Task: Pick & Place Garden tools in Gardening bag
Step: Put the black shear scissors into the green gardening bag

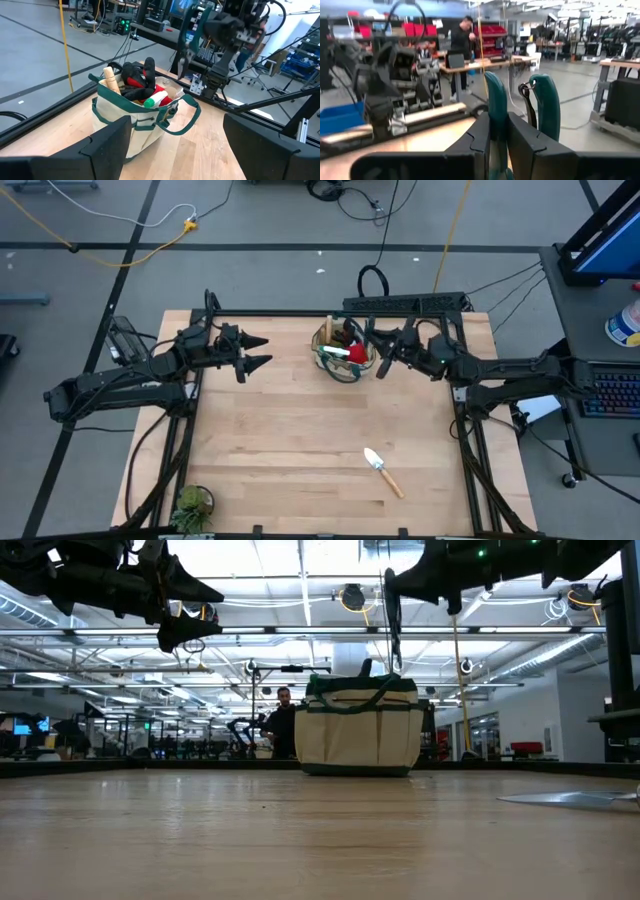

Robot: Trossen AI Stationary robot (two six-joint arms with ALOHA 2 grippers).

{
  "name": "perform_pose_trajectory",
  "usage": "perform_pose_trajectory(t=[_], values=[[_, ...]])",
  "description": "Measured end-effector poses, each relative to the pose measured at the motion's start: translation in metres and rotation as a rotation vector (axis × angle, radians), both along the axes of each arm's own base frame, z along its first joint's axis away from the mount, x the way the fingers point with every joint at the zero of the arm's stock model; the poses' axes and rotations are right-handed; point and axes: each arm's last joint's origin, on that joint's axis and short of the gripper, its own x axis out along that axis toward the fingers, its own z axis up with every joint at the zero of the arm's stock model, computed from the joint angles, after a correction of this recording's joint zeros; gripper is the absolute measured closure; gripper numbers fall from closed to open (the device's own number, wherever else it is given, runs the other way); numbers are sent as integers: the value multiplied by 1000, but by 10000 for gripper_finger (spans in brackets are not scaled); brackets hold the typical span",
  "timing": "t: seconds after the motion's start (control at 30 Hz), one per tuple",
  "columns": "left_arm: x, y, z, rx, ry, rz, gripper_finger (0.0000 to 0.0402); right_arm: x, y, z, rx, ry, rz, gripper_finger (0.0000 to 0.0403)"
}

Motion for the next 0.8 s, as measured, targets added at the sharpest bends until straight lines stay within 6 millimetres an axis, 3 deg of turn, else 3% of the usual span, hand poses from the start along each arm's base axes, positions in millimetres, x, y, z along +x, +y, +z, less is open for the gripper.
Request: perform_pose_trajectory(t=[0.43,0.8], values=[[0,0,0,0,0,0,78,27,-5,-36,3,171,4,370],[0,0,0,9,2,-1,78,28,-5,-46,23,255,4,370]])
